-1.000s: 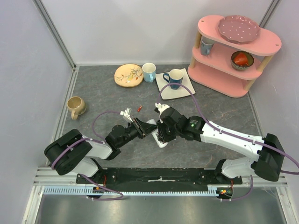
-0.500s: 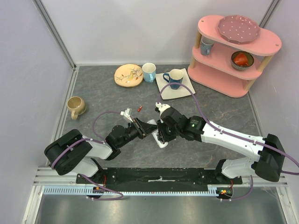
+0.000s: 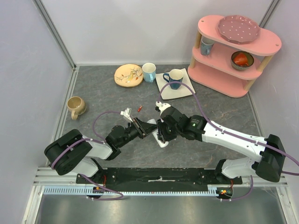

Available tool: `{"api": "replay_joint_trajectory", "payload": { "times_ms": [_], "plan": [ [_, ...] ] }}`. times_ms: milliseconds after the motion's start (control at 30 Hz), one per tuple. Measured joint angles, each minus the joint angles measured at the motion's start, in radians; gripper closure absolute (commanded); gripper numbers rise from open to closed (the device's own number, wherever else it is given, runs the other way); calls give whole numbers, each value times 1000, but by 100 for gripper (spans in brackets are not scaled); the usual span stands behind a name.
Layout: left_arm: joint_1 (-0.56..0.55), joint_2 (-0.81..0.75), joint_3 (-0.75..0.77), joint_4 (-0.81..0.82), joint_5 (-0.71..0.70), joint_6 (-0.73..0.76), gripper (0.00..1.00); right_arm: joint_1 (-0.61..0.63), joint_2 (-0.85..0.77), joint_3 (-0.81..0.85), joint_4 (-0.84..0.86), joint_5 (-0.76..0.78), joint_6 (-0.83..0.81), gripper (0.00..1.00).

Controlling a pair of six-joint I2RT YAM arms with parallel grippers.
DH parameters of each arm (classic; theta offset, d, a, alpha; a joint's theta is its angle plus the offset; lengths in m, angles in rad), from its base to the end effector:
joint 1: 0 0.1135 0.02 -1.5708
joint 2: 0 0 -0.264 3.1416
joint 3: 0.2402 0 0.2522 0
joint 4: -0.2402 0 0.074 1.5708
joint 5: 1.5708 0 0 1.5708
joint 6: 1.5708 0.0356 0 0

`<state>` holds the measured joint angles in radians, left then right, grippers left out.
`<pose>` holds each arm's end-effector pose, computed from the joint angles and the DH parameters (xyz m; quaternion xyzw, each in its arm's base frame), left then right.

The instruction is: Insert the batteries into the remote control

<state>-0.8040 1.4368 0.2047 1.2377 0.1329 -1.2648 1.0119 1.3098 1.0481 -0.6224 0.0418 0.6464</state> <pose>0.1576 -0.1703 0.1646 -0.1148 0.6957 -0.6321 0.3213 0.1463 0.2311 0.2784 -0.1642 0.9270 0.2349 0.2419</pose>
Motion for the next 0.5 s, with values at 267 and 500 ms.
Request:
{"api": "replay_joint_trajectory", "payload": {
  "times_ms": [267,500],
  "plan": [
    [-11,0,0,18,6,-7,98,1,-2,24,1,5,1,61],
    [-12,10,0,28,9,-11,98,1,-2,37,1,20,1,59]
  ]
}}
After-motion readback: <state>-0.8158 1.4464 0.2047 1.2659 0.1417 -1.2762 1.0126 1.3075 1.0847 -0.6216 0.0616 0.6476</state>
